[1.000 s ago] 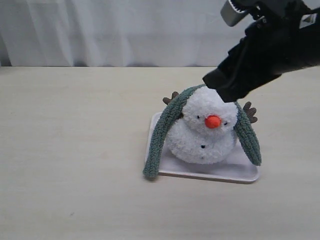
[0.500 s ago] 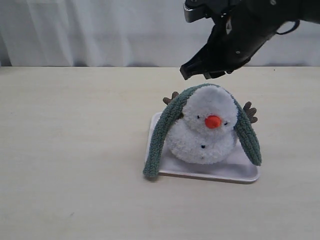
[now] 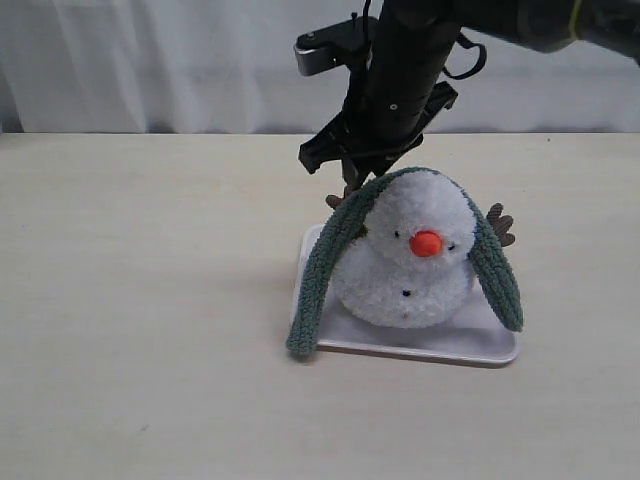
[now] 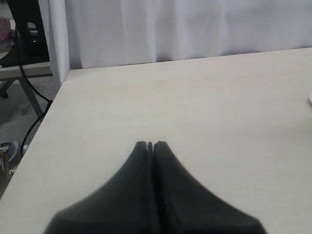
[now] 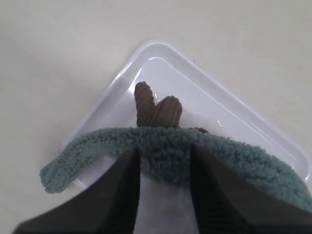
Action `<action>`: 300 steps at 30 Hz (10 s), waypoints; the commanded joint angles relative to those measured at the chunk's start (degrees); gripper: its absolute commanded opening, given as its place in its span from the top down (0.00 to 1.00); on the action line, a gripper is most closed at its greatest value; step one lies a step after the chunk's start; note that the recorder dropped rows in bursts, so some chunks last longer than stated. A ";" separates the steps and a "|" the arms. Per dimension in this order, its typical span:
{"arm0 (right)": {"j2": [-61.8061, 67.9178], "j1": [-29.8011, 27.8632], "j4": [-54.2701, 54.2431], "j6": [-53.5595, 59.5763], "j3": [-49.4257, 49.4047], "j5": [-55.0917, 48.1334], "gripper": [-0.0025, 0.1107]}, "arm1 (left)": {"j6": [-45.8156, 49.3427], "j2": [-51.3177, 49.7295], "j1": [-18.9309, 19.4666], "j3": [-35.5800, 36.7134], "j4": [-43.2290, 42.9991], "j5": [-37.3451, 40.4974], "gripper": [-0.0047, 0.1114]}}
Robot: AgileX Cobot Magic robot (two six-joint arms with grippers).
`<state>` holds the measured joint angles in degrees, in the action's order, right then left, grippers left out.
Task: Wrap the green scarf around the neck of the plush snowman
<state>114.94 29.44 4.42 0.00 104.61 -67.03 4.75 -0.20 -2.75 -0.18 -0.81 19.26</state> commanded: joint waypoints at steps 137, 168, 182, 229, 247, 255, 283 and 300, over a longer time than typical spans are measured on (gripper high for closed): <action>4.17 13.74 10.99 47.32 -16.48 1.74 0.94 | -0.28 0.20 0.16 0.18 0.08 -0.74 0.96; 4.17 13.98 15.70 41.11 -16.48 0.59 0.53 | -0.28 0.20 0.16 0.18 0.08 -0.74 0.96; -2.46 18.08 16.65 38.64 -16.03 1.45 0.48 | -0.28 0.20 0.16 0.18 0.08 -0.74 0.96; -4.64 -7.30 -8.02 8.54 -16.03 13.63 0.94 | -0.28 0.20 0.16 0.18 0.08 -0.74 0.96; -5.27 -7.30 -10.23 15.42 -6.77 5.92 0.94 | -0.28 0.20 0.16 0.18 0.08 -0.74 0.96; -9.65 -0.46 -1.96 15.13 -15.02 9.09 0.94 | -0.28 0.20 0.16 0.18 0.08 -0.74 0.96; -18.90 0.25 4.10 7.86 -17.92 4.44 0.83 | -0.28 0.20 0.16 0.18 0.08 -0.74 0.96; -30.17 -16.93 -1.42 14.39 -43.24 19.08 0.51 | -0.28 0.20 0.16 0.18 0.08 -0.74 0.96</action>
<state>85.29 13.03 6.03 11.05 65.09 -55.43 4.75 -0.20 -2.75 -0.18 -0.81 19.28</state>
